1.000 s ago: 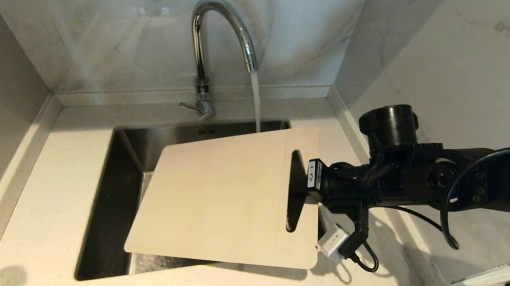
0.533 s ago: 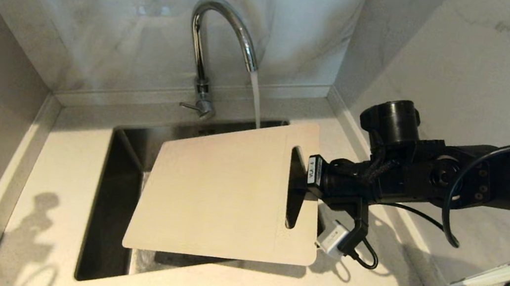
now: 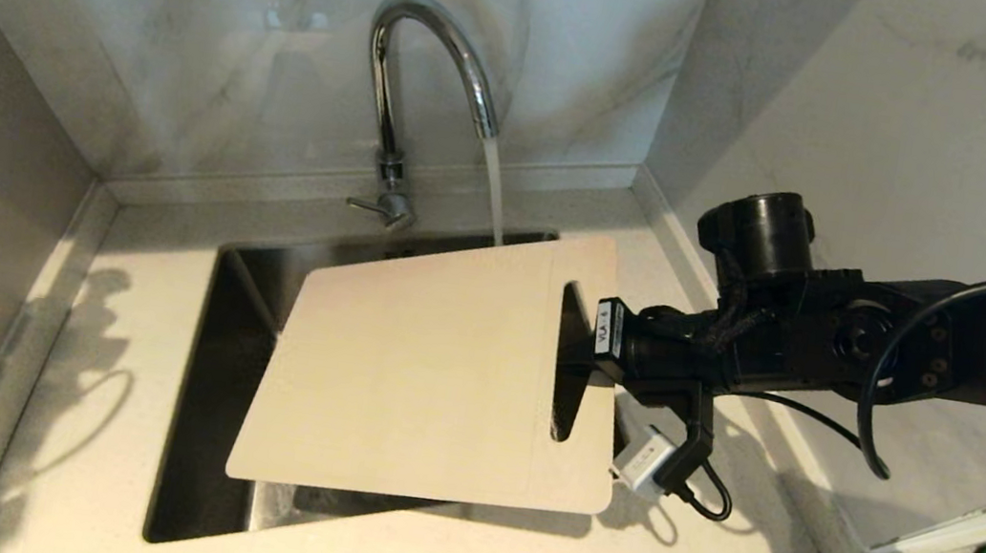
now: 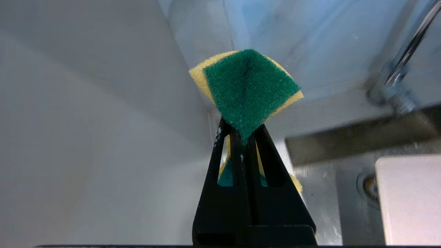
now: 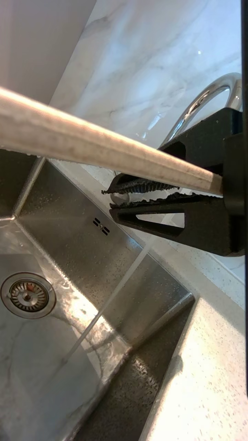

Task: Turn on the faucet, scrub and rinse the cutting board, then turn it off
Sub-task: Scrub the cutting board underwater

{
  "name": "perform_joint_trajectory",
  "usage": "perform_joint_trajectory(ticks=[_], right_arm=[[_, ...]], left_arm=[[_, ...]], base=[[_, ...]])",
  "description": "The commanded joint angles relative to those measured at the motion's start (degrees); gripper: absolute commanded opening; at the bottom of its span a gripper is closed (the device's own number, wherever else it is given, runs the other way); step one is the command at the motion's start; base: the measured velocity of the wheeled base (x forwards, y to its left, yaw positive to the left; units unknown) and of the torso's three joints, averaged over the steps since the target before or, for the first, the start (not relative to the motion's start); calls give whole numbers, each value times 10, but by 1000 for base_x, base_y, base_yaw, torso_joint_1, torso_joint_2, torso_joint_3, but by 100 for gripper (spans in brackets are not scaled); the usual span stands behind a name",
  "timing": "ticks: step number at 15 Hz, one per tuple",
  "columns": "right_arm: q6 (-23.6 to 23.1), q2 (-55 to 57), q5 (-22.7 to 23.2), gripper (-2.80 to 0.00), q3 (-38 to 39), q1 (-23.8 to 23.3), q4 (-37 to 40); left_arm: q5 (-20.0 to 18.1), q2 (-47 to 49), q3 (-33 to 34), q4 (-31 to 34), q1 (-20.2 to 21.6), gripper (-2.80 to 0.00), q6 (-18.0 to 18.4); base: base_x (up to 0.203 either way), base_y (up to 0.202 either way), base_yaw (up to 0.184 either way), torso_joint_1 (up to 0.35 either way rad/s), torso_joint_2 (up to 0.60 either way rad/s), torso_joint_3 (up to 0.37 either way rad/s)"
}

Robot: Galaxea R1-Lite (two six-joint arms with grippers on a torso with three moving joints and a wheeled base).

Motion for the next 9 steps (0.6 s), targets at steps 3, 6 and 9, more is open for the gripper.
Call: perform_joint_trajectory(ticks=[3,6,9], right_arm=[[-8,-1,2,-280,4,6,1],[-8,-2,2,-280,6,15,1],[-8,-9,2,-280,21,15,1]], left_arm=[[-16,86,-127,202,-30,-280,-13],[-14,105,-178,303,-116,-280,-99],[-18,122,-188,345,-183,-280,-231]], base=[[0,0,0,0,0,0],[0,0,0,0,0,0],[0,0,0,0,0,0]])
